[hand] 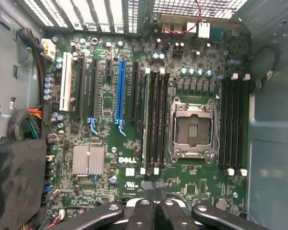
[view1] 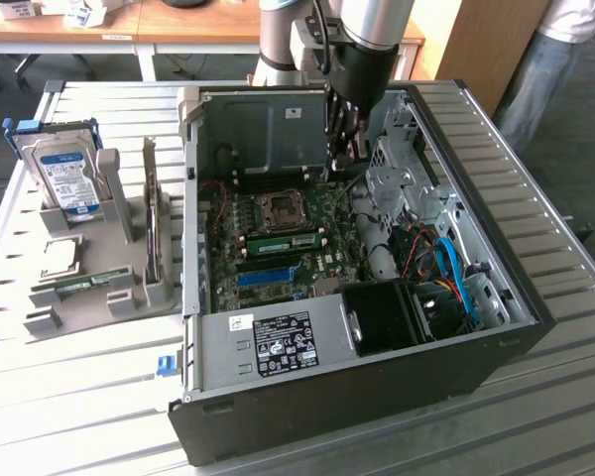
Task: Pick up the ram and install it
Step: 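Press down the ram until it locks into place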
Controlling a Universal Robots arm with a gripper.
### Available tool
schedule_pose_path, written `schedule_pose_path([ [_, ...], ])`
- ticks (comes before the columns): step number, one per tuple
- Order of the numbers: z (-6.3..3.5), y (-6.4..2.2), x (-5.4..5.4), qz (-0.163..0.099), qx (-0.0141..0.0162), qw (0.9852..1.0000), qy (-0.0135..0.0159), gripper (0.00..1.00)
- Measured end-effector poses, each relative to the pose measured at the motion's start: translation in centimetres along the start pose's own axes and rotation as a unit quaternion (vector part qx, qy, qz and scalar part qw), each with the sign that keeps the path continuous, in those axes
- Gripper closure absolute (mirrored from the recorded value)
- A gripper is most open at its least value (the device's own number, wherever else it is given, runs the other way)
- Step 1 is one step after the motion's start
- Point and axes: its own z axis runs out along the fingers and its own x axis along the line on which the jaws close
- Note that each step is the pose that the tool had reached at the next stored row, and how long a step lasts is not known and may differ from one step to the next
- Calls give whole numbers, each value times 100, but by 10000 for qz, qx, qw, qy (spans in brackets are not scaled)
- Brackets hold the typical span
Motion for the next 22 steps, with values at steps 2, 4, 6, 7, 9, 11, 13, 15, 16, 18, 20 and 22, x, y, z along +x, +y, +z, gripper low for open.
schedule_pose_path([
  [2,0,0,0,1,0,10000,0,89],
  [4,12,-3,1,0,0,10000,-1,89],
  [6,36,-5,3,0,0,10000,0,89],
  [7,51,-6,3,0,1,10000,0,89],
  [9,87,-9,6,0,2,10000,-1,89],
  [11,122,-12,8,0,5,10000,0,89],
  [13,159,-14,10,0,8,10000,-1,89],
  [15,195,-17,13,-1,10,10000,0,89],
  [16,212,-18,14,0,11,10000,0,89],
  [18,250,-21,16,-1,13,10000,0,89],
  [20,286,-23,18,-2,15,10000,0,89],
  [22,322,-25,20,-2,16,10000,-1,89],
])
